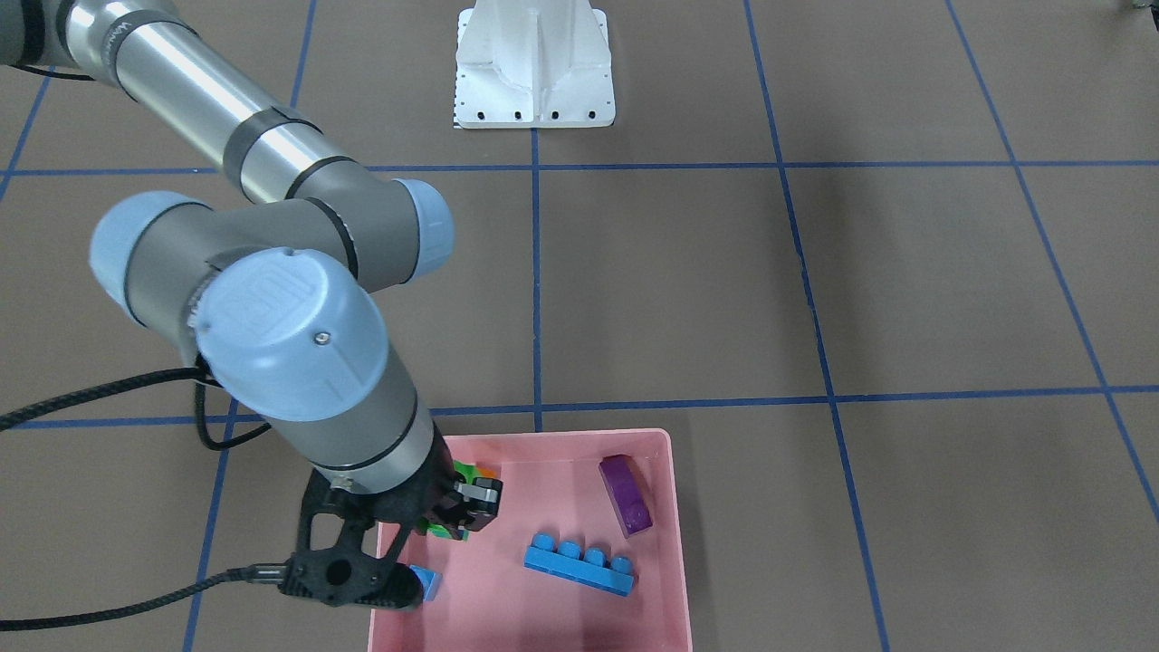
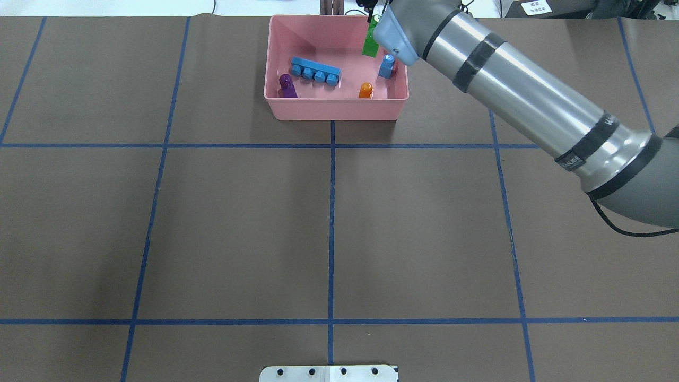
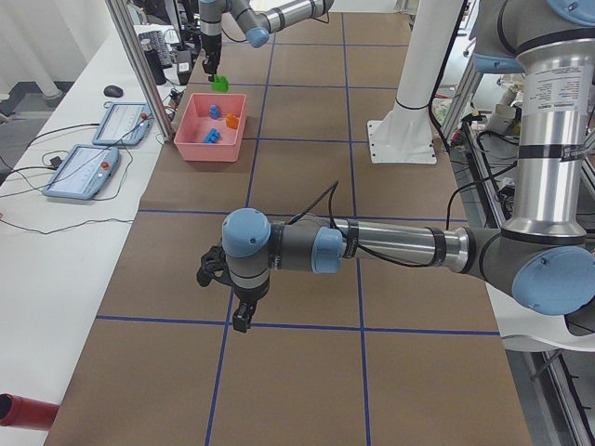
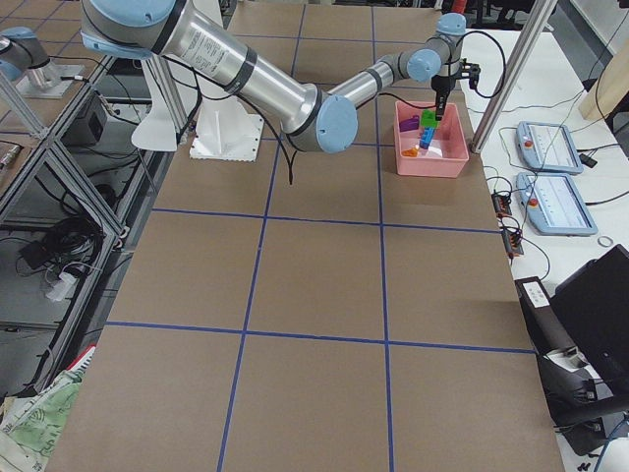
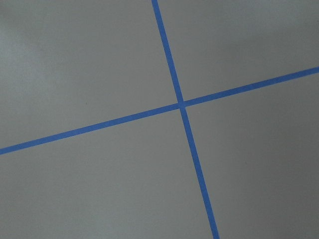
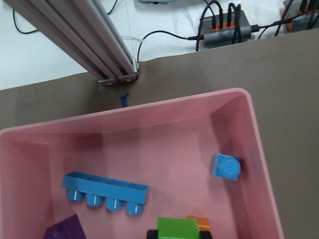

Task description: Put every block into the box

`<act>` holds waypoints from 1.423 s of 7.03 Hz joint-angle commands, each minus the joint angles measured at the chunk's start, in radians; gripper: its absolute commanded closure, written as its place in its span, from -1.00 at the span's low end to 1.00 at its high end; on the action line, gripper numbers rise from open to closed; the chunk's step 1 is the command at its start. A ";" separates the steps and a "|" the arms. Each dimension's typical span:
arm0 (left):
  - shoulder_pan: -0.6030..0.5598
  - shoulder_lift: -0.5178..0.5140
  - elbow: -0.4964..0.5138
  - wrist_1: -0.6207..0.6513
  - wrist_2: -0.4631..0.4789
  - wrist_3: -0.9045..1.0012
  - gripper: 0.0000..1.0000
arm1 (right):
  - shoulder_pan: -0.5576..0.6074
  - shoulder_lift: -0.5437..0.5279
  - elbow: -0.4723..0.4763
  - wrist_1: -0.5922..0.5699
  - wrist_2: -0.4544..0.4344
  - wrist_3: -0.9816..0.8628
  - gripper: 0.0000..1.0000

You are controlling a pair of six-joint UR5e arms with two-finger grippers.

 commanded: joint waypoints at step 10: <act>0.000 0.013 0.013 -0.011 0.000 0.001 -1.00 | -0.039 0.079 -0.153 0.067 -0.051 0.026 -0.99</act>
